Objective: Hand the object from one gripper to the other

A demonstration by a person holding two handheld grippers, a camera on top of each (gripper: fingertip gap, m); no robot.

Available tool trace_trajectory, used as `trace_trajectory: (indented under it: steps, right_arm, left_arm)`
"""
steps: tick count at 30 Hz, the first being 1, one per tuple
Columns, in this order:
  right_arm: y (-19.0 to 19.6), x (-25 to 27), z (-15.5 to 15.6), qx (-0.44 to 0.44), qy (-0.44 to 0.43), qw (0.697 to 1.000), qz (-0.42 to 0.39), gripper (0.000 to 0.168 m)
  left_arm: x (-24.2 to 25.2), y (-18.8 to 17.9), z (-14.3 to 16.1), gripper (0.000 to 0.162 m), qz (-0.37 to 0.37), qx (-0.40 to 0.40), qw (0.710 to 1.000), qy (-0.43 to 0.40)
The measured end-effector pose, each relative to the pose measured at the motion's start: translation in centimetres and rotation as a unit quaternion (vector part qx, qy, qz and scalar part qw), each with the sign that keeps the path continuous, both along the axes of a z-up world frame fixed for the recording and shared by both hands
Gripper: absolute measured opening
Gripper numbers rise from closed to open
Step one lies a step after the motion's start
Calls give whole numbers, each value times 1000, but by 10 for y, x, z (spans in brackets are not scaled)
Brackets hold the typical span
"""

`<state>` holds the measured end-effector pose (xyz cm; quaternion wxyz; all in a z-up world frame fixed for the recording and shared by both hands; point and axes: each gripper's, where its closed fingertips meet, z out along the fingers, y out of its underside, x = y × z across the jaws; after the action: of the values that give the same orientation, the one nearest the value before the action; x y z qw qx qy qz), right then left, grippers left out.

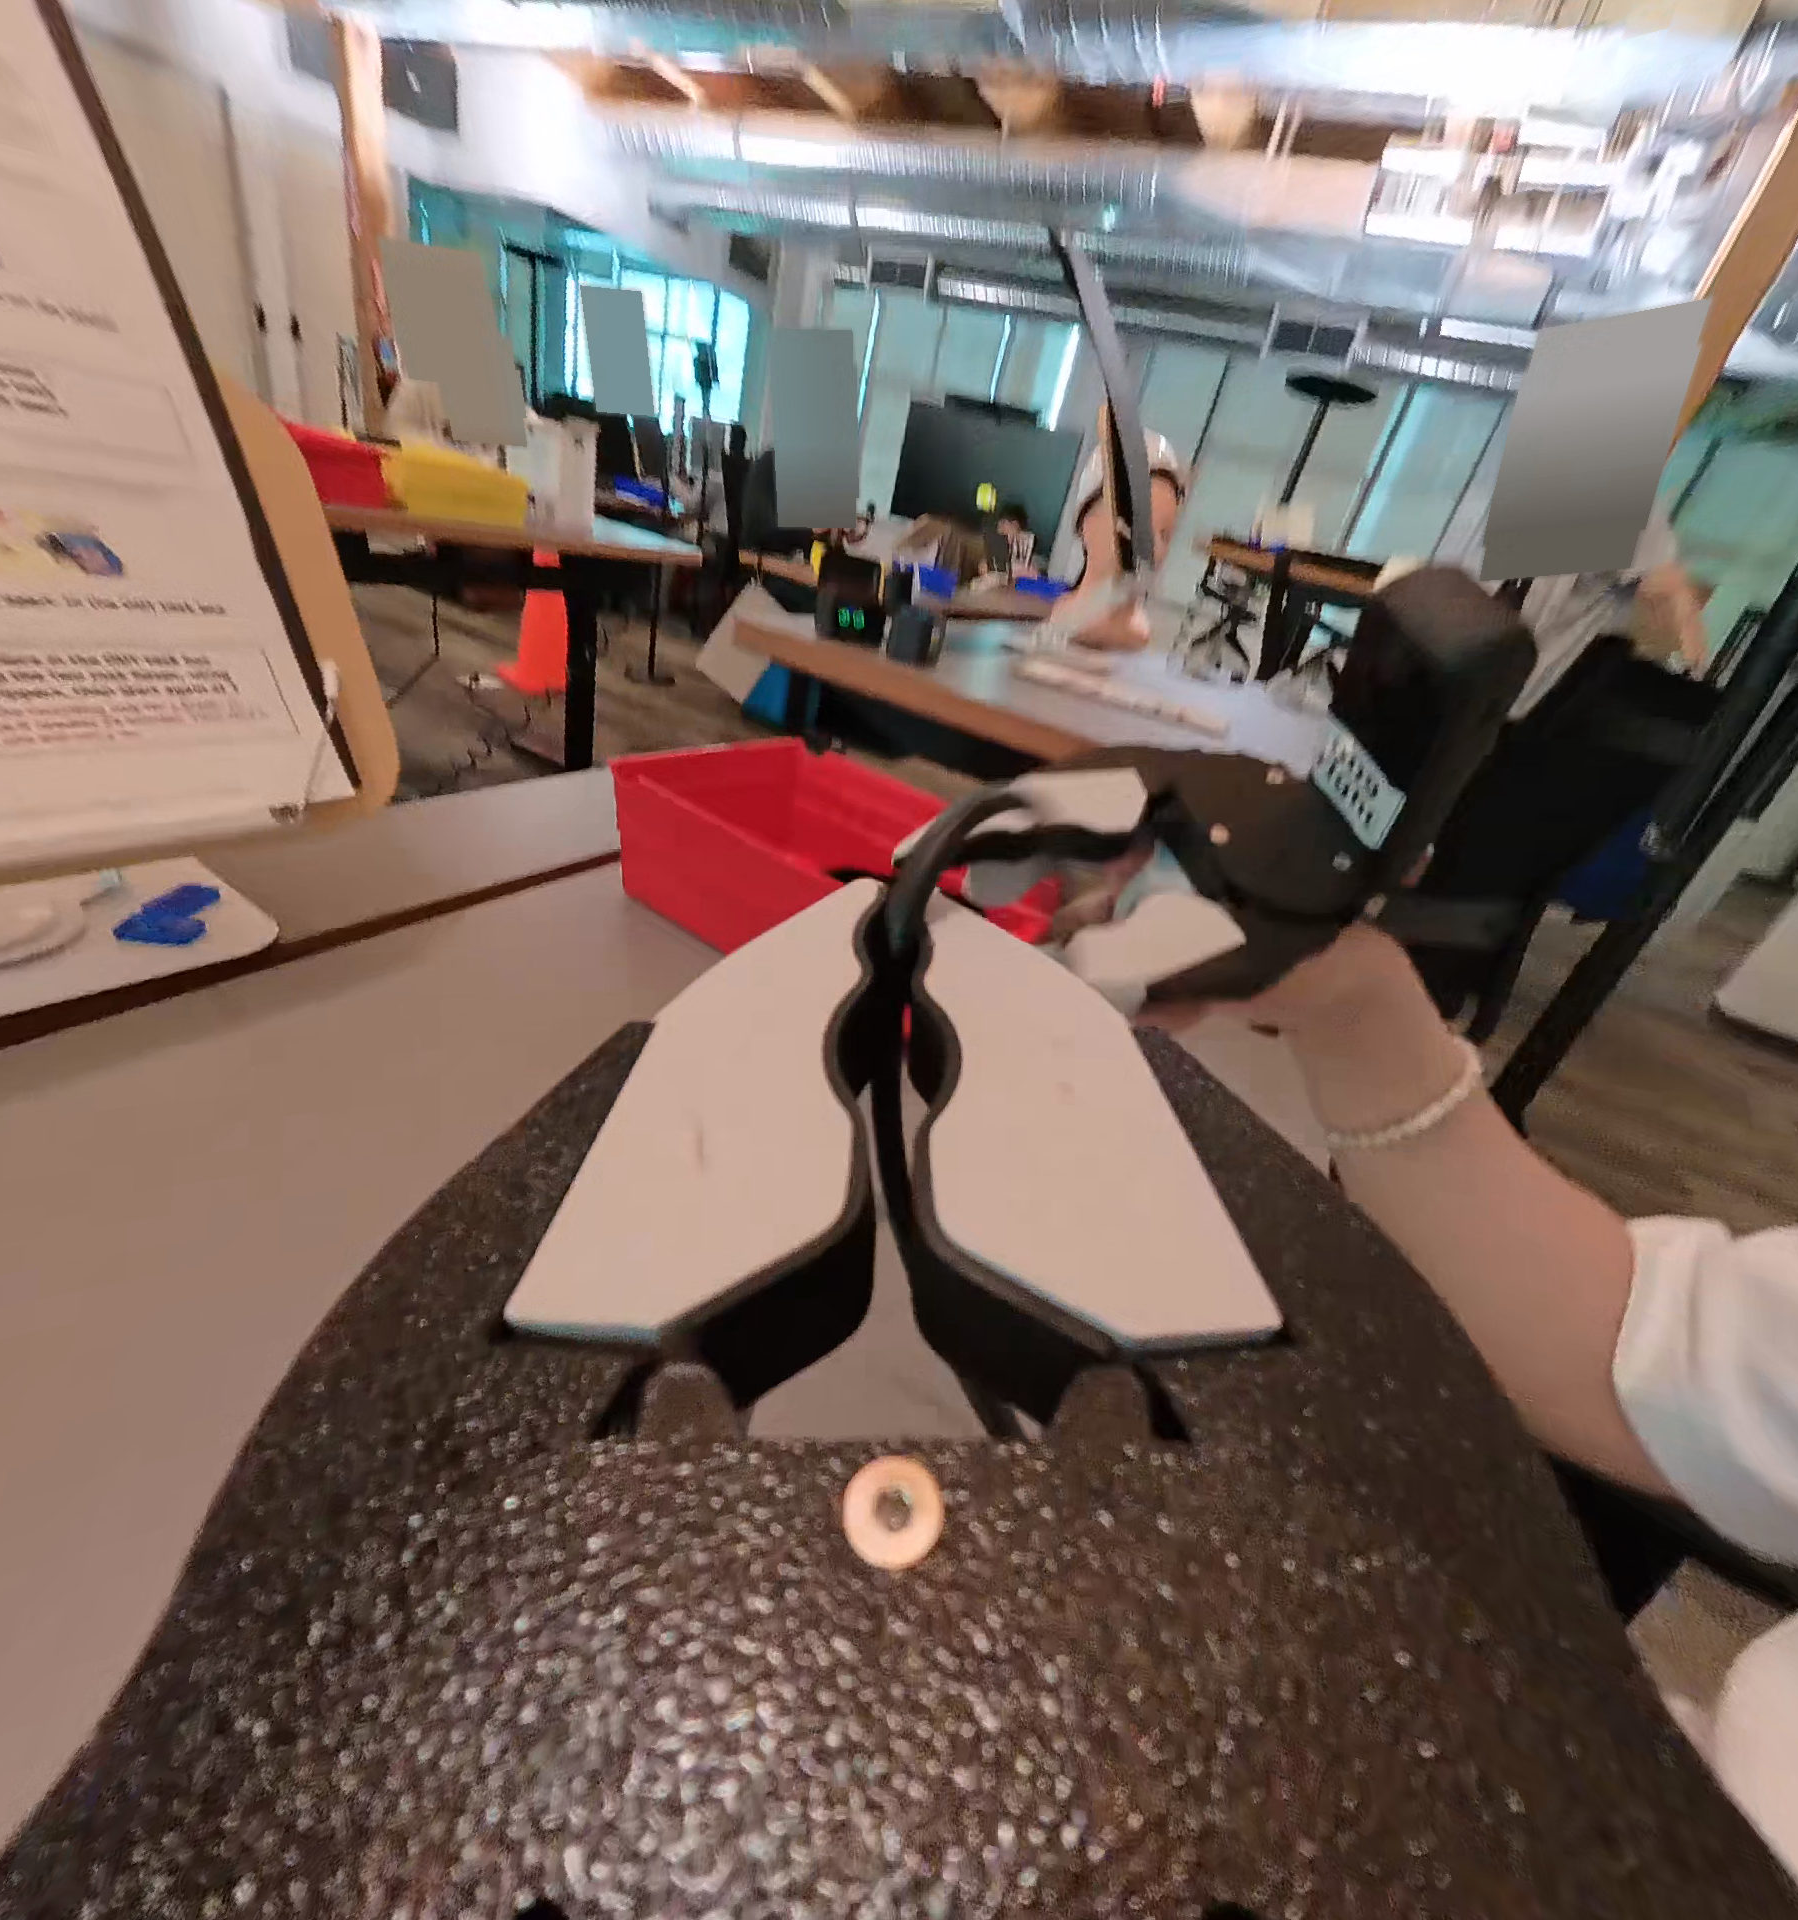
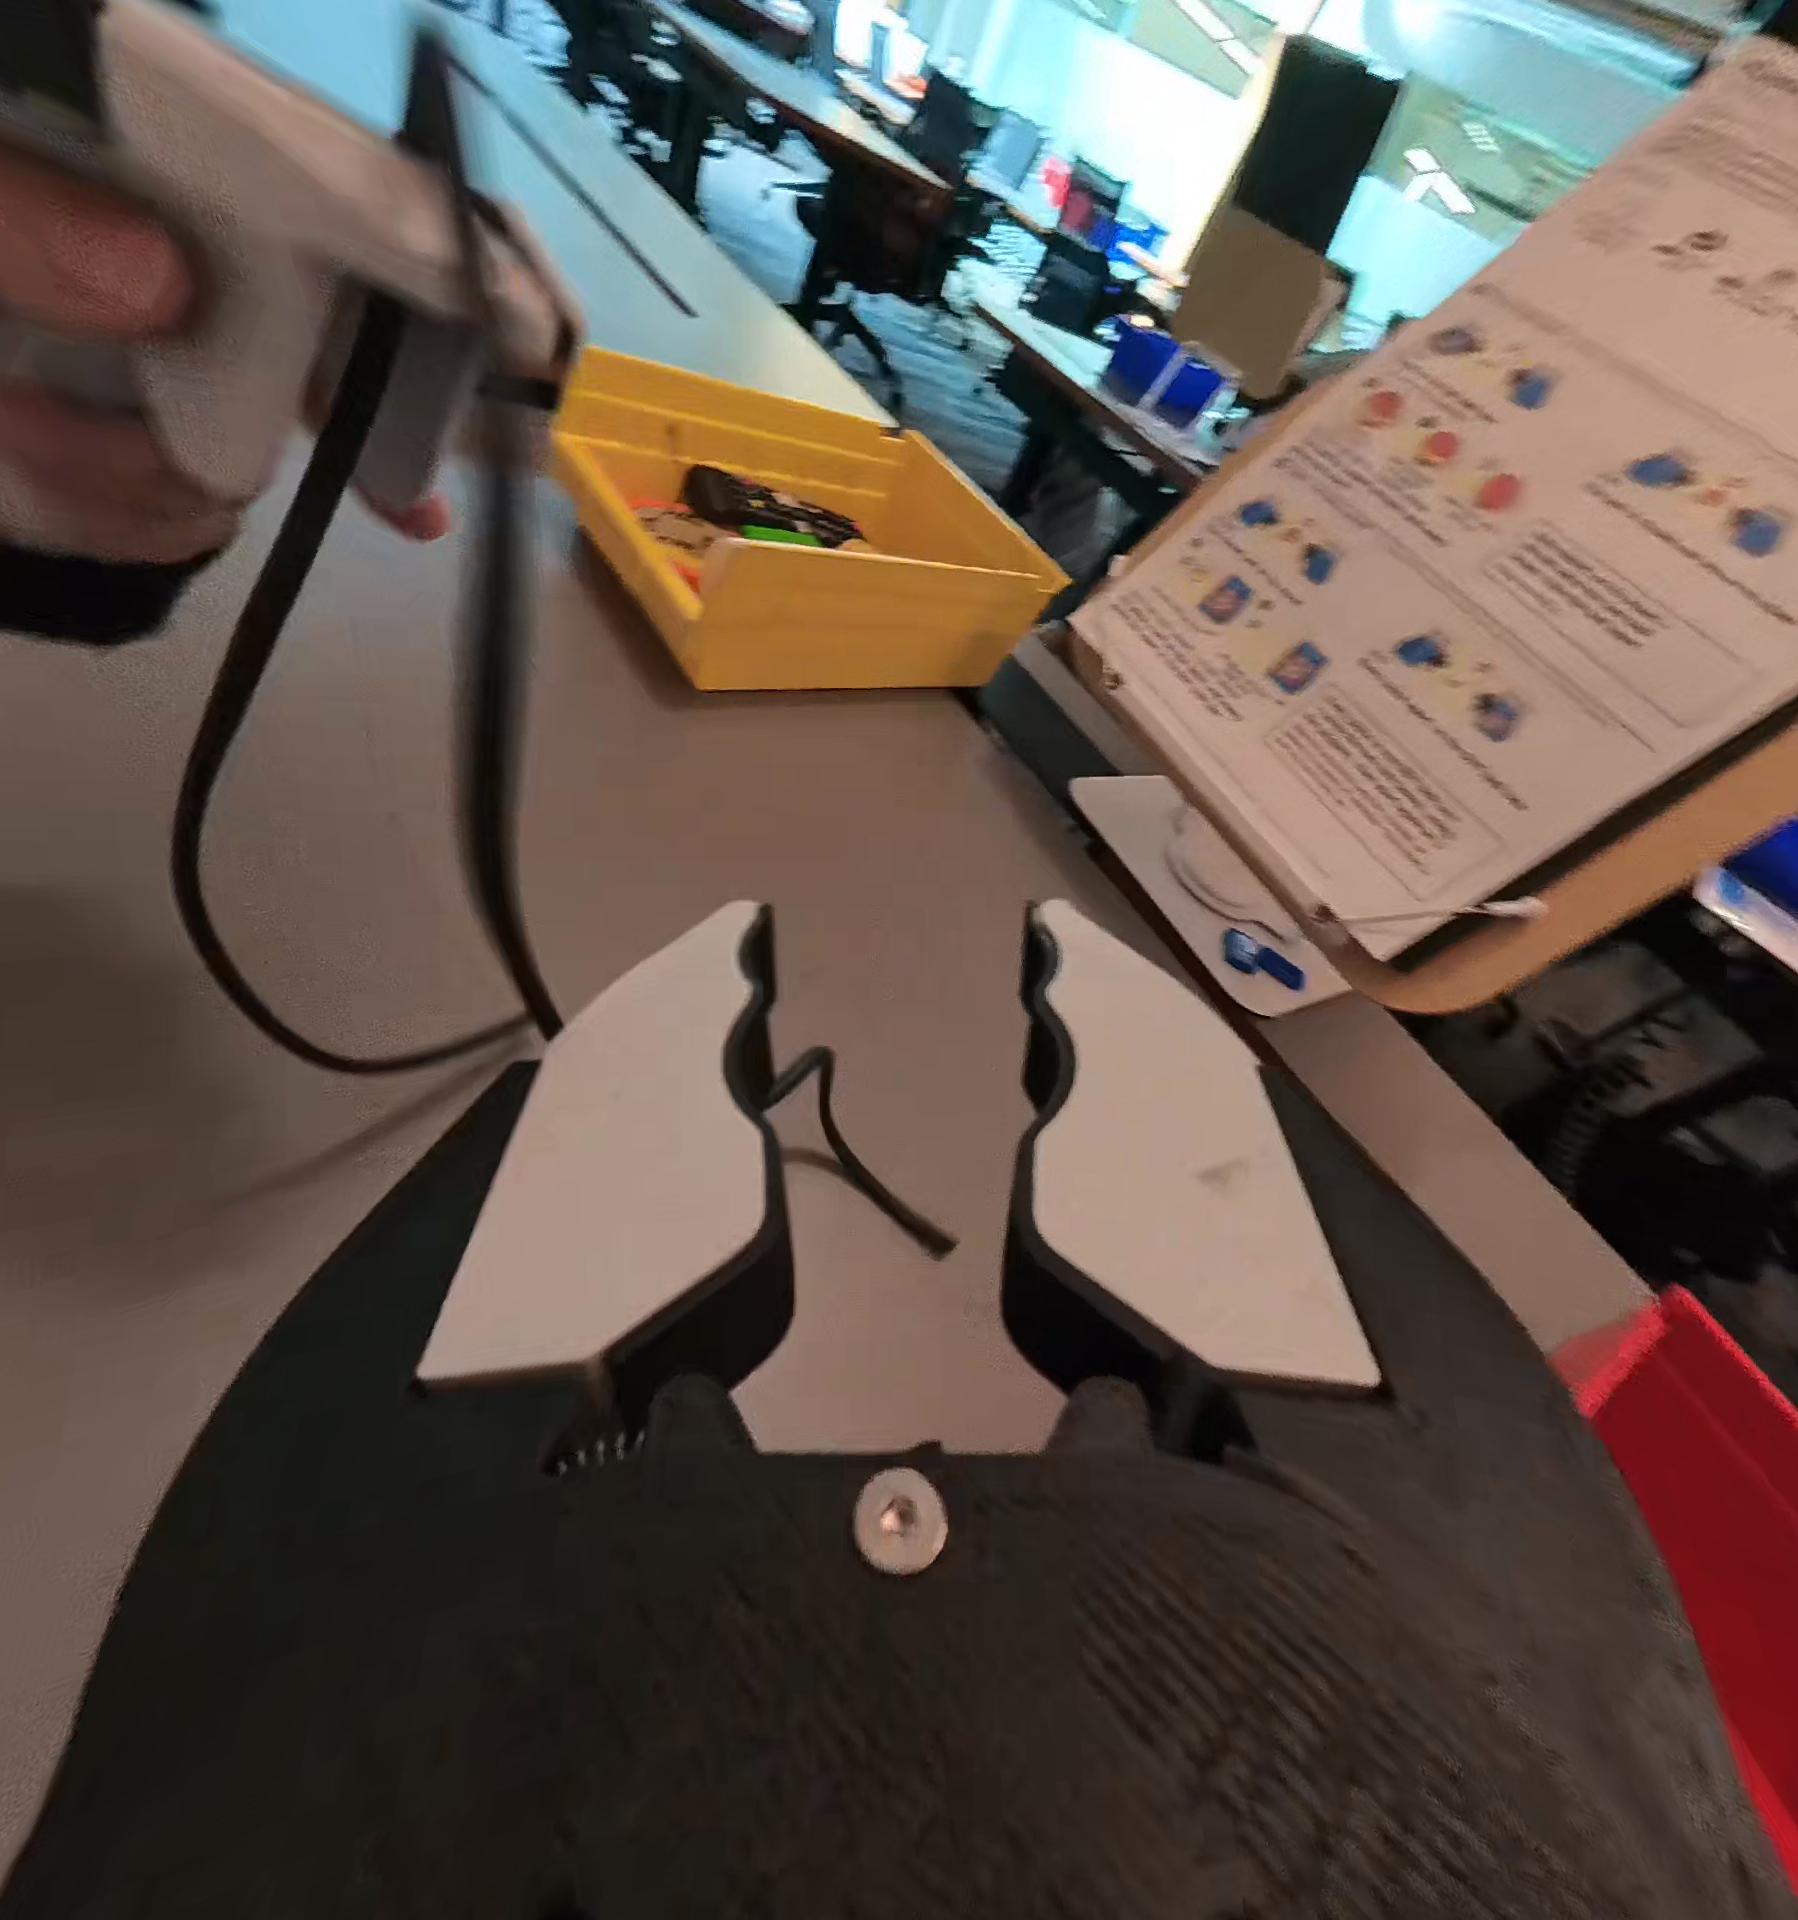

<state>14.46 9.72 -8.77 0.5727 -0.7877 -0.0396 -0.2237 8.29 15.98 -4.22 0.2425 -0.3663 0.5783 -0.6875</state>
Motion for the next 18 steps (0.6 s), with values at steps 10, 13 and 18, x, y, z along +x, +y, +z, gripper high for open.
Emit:
trace_trajectory:
  steps: [10,13,18]
  right_arm:
    - [25,-96,27,65,99,973,198,86]
    - [53,-77,5,34,85,992,85,102]
    - [66,-66,-1,56,88,994,20,118]
  left_arm:
    - [-17,13,35,0,34,-72,997,-26]
    - [-19,10,39,0,46,-74,996,-35]
    - [-20,2,37,0,57,-60,996,-39]
